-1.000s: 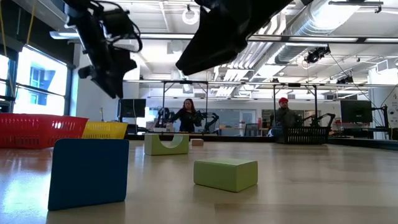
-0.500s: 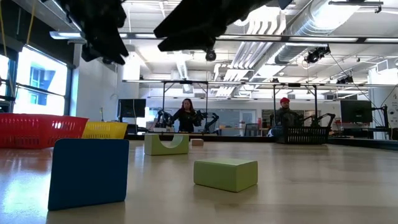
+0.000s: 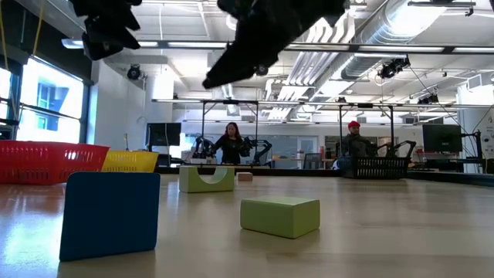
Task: Sort & place blocks by color
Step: Put the green block into the black bin
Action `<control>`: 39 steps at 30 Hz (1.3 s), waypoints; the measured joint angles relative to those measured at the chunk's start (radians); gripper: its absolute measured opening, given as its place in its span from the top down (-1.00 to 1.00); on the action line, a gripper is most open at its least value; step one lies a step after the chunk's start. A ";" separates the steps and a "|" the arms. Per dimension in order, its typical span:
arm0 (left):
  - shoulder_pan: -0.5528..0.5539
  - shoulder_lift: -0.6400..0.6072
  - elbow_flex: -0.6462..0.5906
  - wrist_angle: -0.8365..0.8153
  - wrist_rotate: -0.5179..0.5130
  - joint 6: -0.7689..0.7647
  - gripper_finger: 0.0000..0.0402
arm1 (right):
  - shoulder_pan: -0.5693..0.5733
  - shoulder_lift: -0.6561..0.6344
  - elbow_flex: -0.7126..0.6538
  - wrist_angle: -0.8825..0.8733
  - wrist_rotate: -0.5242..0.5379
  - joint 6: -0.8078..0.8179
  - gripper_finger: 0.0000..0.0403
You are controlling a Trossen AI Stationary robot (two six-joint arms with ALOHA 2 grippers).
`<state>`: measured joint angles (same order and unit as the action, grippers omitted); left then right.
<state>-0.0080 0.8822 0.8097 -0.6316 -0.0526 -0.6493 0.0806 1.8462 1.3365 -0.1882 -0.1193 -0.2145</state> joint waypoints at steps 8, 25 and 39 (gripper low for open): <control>-0.128 0.000 0.000 0.101 -0.015 -0.029 0.35 | -0.004 0.077 -0.001 -0.003 -0.055 -0.107 -0.07; -0.253 0.005 -0.001 0.132 -0.097 -0.030 0.35 | -0.031 0.205 -0.001 -0.002 -0.009 -0.127 -0.07; -0.256 0.005 -0.001 0.128 -0.120 -0.028 0.35 | -0.034 0.249 -0.001 -0.004 -0.031 -0.066 0.09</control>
<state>-0.2638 0.8875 0.8085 -0.5034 -0.1725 -0.6778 0.0463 2.0956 1.3357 -0.1921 -0.1507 -0.2809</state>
